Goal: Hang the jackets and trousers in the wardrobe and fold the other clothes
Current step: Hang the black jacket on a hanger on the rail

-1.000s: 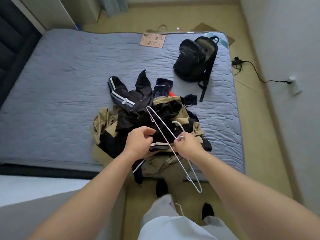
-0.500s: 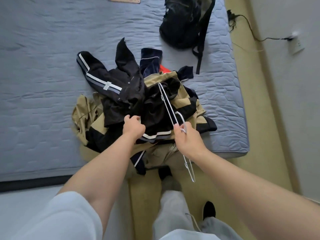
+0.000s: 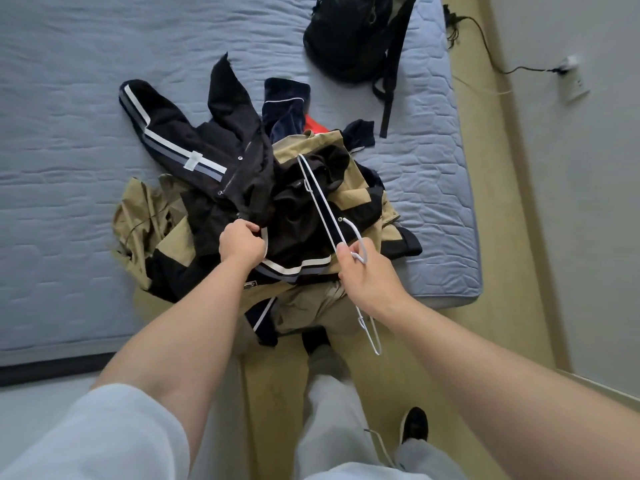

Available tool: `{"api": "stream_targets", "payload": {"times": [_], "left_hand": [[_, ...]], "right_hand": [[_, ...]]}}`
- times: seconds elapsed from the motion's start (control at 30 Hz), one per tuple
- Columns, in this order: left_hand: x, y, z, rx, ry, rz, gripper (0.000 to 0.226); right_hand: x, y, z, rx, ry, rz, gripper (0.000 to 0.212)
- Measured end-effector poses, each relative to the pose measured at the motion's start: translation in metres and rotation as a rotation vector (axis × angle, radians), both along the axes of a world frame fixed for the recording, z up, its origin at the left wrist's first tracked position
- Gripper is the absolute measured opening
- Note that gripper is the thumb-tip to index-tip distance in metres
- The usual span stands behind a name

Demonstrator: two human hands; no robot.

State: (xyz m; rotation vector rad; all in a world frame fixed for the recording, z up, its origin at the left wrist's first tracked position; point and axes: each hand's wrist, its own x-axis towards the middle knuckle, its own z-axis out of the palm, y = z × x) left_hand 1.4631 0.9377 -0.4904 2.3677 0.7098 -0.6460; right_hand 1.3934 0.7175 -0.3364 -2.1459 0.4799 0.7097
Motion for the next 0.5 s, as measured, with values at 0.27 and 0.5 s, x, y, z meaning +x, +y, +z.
{"api": "stream_targets", "payload": {"times": [0.27,0.5], "left_hand": [[-0.016,0.012,0.097,-0.275,-0.243,0.246,0.026],[-0.046,0.007,0.231,-0.129,-0.561,-0.013,0.041]], "right_hand": [[0.003,0.018,0.038,-0.009,-0.029,0.084,0.033],[-0.002,0.024,0.070,0.025,-0.074,0.173,0.021]]}}
